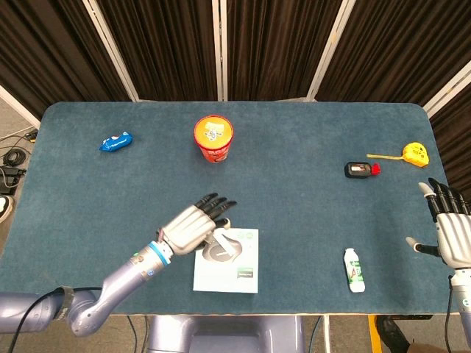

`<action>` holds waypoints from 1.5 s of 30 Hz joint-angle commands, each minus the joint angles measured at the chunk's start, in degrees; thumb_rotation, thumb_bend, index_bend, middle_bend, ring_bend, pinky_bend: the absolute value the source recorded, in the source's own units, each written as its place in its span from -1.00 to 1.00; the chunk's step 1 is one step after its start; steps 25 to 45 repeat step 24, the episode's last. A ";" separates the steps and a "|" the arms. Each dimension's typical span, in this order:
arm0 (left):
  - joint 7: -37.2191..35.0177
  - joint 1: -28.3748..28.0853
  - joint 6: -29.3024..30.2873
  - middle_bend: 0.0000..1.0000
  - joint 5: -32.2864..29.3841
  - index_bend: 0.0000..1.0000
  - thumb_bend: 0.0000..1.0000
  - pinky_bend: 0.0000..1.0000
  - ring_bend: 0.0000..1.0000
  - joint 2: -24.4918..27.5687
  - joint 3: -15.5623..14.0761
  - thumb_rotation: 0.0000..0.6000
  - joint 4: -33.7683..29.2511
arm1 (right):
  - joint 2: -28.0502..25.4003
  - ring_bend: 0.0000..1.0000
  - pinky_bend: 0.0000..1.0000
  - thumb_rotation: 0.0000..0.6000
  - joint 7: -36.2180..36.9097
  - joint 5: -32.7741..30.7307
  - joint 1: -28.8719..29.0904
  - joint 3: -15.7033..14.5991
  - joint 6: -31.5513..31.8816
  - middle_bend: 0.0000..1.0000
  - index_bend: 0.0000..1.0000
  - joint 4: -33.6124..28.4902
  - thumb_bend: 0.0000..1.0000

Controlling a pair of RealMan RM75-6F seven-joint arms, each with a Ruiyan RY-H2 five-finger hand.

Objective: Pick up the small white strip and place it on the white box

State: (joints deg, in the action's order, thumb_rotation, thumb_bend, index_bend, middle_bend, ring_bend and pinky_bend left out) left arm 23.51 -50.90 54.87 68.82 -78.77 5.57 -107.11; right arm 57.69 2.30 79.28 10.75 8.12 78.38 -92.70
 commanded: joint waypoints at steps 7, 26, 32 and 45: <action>-3.78 13.66 18.08 -1.00 2.21 -1.00 -0.99 -1.00 -1.00 8.71 -2.17 1.00 -0.24 | -0.31 -1.00 -1.00 1.00 -0.27 1.09 -0.13 -0.54 0.15 -1.00 -1.00 -1.11 -1.00; -17.09 33.60 33.96 -1.00 12.43 -1.00 -1.00 -1.00 -1.00 14.38 -11.14 1.00 8.60 | 0.52 -1.00 -1.00 1.00 -2.43 1.17 -0.72 -0.50 1.80 -1.00 -1.00 -0.86 -1.00; -17.09 33.60 33.96 -1.00 12.43 -1.00 -1.00 -1.00 -1.00 14.38 -11.14 1.00 8.60 | 0.52 -1.00 -1.00 1.00 -2.43 1.17 -0.72 -0.50 1.80 -1.00 -1.00 -0.86 -1.00; -17.09 33.60 33.96 -1.00 12.43 -1.00 -1.00 -1.00 -1.00 14.38 -11.14 1.00 8.60 | 0.52 -1.00 -1.00 1.00 -2.43 1.17 -0.72 -0.50 1.80 -1.00 -1.00 -0.86 -1.00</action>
